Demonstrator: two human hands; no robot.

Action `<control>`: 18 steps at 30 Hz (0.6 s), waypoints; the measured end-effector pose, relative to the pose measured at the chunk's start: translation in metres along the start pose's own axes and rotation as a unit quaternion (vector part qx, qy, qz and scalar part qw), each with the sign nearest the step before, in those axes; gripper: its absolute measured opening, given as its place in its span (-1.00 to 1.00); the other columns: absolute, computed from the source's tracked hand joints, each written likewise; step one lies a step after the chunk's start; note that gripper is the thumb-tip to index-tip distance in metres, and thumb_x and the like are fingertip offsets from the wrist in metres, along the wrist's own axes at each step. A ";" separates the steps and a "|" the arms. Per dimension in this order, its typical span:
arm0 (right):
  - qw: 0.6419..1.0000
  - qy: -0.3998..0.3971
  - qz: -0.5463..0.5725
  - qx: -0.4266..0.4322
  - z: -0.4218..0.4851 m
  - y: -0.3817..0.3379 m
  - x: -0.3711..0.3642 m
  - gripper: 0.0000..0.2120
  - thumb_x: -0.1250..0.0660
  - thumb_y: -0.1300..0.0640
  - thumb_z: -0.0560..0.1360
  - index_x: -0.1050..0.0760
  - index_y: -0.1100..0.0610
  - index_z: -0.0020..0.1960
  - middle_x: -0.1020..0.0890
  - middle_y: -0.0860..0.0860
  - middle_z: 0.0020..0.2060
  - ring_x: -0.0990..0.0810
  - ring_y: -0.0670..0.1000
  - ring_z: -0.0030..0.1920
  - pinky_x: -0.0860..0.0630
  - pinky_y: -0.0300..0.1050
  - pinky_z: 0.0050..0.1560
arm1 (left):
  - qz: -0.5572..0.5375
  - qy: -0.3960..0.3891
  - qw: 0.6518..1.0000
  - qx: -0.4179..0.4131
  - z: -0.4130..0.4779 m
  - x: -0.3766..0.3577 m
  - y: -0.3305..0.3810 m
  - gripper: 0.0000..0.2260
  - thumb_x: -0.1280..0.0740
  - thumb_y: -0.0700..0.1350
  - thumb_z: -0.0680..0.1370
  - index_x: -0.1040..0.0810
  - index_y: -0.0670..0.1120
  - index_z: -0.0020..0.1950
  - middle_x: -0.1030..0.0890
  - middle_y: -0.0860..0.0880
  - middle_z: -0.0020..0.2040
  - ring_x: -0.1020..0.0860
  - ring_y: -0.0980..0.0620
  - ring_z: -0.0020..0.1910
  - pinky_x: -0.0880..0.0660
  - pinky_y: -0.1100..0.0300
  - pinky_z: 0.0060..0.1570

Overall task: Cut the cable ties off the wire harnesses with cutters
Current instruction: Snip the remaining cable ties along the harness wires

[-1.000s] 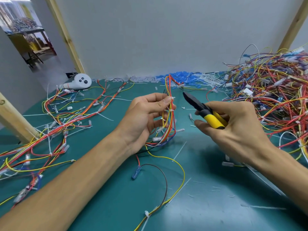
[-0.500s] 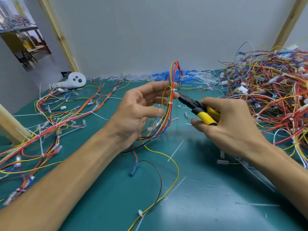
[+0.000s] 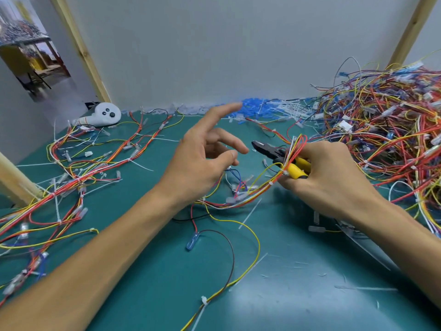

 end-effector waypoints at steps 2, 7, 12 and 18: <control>1.000 0.009 -0.004 -0.020 0.001 0.003 0.001 -0.77 -0.49 0.06 0.40 -0.49 0.12 -0.27 -0.47 0.07 -0.48 -0.43 0.25 -0.32 -0.51 0.09 -0.30 | 0.058 0.014 0.998 0.009 0.002 0.005 -0.004 -0.65 -0.38 -0.43 0.51 -0.62 -0.07 0.19 -0.72 -0.04 -0.08 -0.64 -0.19 -0.14 -0.60 -0.12 -0.04; 0.997 0.027 -0.002 -0.068 0.003 0.013 0.008 -0.87 -0.45 0.06 0.36 -0.55 0.09 -0.18 -0.44 0.04 -0.47 -0.37 0.19 -0.33 -0.45 0.02 -0.31 | 0.244 -0.151 0.958 0.009 -0.006 -0.014 -0.013 -0.68 -0.49 -0.30 0.42 -0.70 0.08 0.04 -0.61 0.09 -0.01 -0.55 0.04 0.01 -0.44 0.20 0.04; 0.991 0.063 -0.030 -0.114 0.002 0.021 0.018 -0.89 -0.40 0.11 0.34 -0.50 0.11 -0.21 -0.47 0.05 -0.45 -0.41 0.22 -0.30 -0.41 0.00 -0.33 | 0.299 -0.203 0.933 -0.010 -0.011 -0.025 -0.020 -0.82 -0.45 0.02 0.45 -0.64 0.17 0.04 -0.51 0.13 0.02 -0.43 0.06 0.07 -0.40 -0.02 0.19; 0.979 0.119 -0.107 -0.124 0.006 0.025 0.035 -0.81 -0.43 0.16 0.36 -0.45 0.06 -0.10 -0.56 0.07 -0.24 -0.47 0.29 -0.18 -0.35 0.03 -0.20 | 0.312 -0.130 0.939 -0.061 -0.005 -0.018 -0.013 -0.83 -0.32 -0.13 0.43 -0.46 0.11 -0.07 -0.52 0.07 -0.07 -0.48 -0.04 -0.04 -0.47 -0.09 0.04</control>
Point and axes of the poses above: each hand's wrist, its own z-axis towards the middle knuckle, its own x-axis out of the back of the hand, y = z × x, the point moved 7 cm from there along z, towards the middle knuckle
